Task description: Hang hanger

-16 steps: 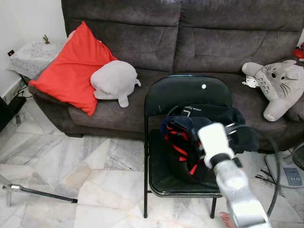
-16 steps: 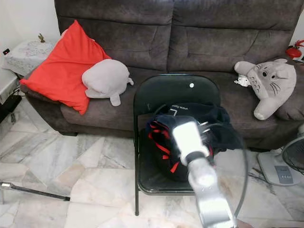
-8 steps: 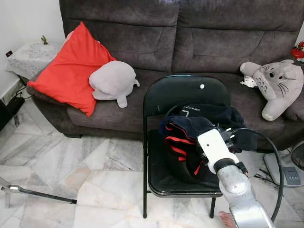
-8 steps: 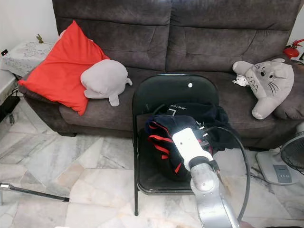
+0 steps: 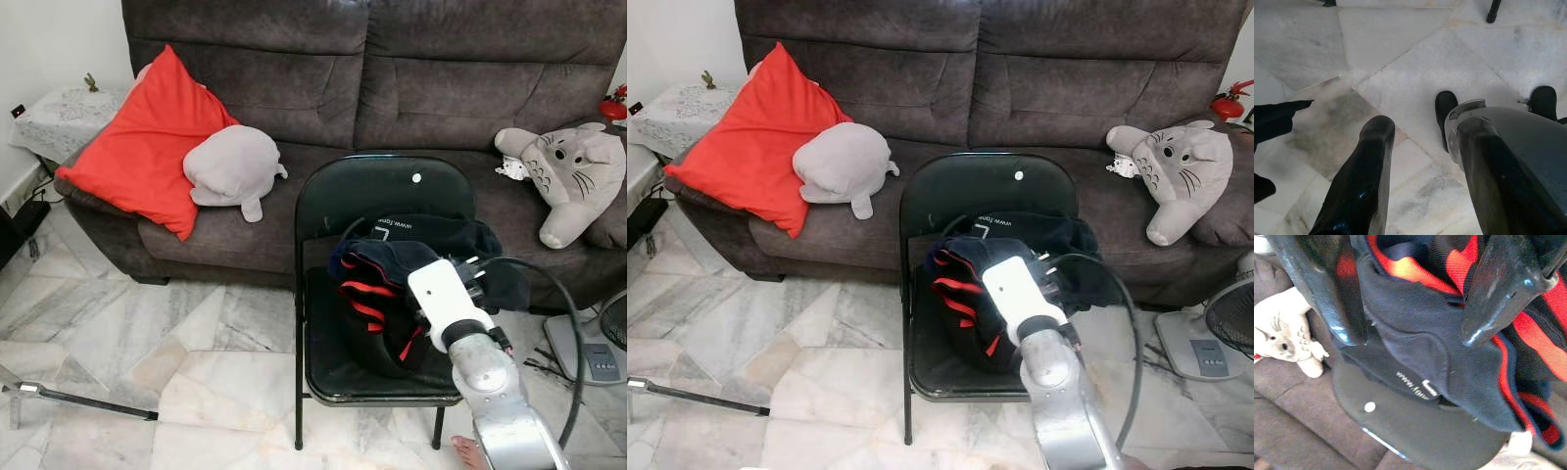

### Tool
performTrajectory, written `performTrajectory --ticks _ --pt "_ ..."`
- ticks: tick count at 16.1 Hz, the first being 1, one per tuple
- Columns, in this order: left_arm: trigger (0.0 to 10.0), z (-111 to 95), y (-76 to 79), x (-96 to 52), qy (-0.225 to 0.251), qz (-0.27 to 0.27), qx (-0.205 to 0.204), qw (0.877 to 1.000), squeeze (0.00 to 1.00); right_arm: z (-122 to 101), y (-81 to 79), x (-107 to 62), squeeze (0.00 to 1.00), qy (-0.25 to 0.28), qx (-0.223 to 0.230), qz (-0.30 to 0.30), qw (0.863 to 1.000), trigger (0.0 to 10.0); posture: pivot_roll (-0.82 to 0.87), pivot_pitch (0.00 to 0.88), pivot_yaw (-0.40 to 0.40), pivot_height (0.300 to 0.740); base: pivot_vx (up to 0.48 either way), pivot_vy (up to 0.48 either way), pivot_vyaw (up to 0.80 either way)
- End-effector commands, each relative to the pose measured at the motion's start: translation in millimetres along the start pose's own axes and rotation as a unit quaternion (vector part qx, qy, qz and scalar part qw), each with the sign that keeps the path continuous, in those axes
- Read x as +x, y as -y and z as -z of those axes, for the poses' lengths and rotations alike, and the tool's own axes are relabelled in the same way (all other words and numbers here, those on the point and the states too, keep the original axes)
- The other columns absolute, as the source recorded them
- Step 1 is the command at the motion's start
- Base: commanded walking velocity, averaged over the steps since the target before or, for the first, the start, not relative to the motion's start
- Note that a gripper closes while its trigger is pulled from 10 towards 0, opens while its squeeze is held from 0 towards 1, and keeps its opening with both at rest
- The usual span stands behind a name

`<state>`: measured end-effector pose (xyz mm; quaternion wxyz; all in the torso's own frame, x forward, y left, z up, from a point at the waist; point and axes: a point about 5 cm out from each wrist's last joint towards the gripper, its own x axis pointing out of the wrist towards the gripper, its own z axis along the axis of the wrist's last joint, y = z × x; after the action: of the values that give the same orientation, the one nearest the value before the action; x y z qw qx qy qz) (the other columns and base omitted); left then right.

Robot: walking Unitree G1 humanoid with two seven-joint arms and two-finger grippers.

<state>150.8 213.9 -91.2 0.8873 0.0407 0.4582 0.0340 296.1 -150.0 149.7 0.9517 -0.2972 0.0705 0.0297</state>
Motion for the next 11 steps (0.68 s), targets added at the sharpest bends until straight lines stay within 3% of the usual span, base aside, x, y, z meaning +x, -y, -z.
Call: performTrajectory --ticks 1,11 --pt "10.0 11.8 -2.8 -2.9 -0.022 0.002 0.008 1.000 0.00 1.8 -3.3 -2.6 0.00 -0.007 -0.007 -0.010 1.000 10.0 -0.09 0.132 0.000 0.740 0.000 0.000 0.00" --pt "10.0 13.5 5.0 -2.8 -0.026 0.010 0.016 0.999 0.00 17.9 1.0 -1.8 0.00 -0.054 -0.018 -0.001 0.998 10.0 -0.09 0.135 -0.001 0.740 0.000 0.000 0.00"
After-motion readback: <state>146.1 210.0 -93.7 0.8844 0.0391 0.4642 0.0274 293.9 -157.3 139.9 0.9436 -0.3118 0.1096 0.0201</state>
